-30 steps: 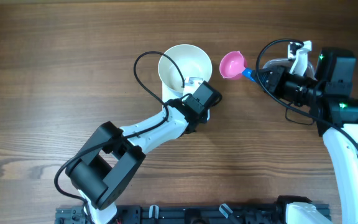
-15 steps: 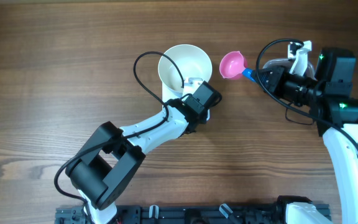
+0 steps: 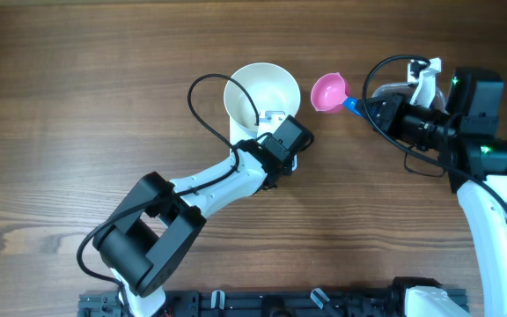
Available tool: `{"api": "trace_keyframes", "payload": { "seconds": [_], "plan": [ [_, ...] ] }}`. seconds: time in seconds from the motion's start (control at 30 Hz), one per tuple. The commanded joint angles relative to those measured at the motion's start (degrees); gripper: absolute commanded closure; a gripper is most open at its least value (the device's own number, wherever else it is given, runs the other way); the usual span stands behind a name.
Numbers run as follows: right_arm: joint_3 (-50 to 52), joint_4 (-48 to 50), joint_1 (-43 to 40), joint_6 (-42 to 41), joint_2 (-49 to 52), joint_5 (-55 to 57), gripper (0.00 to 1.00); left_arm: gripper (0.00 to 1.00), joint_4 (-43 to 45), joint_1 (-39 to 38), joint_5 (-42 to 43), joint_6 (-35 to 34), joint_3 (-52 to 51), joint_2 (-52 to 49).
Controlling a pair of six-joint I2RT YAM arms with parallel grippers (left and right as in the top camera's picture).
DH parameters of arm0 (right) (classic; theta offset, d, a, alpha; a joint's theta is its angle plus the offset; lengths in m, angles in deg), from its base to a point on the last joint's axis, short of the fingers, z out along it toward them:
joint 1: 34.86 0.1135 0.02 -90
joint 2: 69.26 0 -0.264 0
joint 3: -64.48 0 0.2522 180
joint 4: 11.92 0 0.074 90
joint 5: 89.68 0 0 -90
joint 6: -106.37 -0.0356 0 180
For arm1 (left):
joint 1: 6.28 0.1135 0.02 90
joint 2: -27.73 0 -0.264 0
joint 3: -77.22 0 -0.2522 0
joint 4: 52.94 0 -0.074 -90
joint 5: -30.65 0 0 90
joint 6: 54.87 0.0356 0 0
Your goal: Scoop item into bowl and weigh 150g on scale
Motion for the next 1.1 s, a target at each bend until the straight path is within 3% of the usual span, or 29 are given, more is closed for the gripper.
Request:
{"api": "trace_keyframes", "payload": {
  "seconds": [0.0, 0.07, 0.13, 0.3, 0.67, 0.83, 0.93, 1.07],
  "plan": [
    [-1.0, 0.1, -0.2, 1.3, -0.9, 0.4, 0.95, 0.96, -1.2, 0.5, -0.1, -1.0, -0.5, 0.9],
    [-1.0, 0.1, -0.2, 1.5, -0.9, 0.4, 0.96, 0.95, -2.4, 0.5, -0.1, -0.9, -0.5, 3.8],
    [-1.0, 0.1, -0.2, 1.7, -0.9, 0.4, 0.96, 0.83, -3.7, 0.5, -0.1, -0.8, -0.5, 8.5],
    [-1.0, 0.1, -0.2, 2.5, -0.9, 0.4, 0.96, 0.74, -4.3, 0.5, 0.0, -0.8, -0.5, 13.3],
    [-1.0, 0.1, -0.2, 2.6, -0.9, 0.4, 0.96, 0.82, -4.8, 0.5, 2.7, -0.9, -0.5, 6.1],
    [-1.0, 0.1, -0.2, 2.6, -0.9, 0.4, 0.96, 0.69, -2.8, 0.5, 2.9, -1.0, -0.5, 2.4],
    [-1.0, 0.1, -0.2, 2.6, -0.9, 0.5, 0.96, 0.69, -2.0, 0.5, 2.9, -1.0, -0.5, 2.3],
    [-1.0, 0.1, -0.2, 2.6, -0.9, 0.9, 0.96, 0.82, -0.9, 0.5, 1.1, -1.0, -0.5, 0.4]
  ]
}}
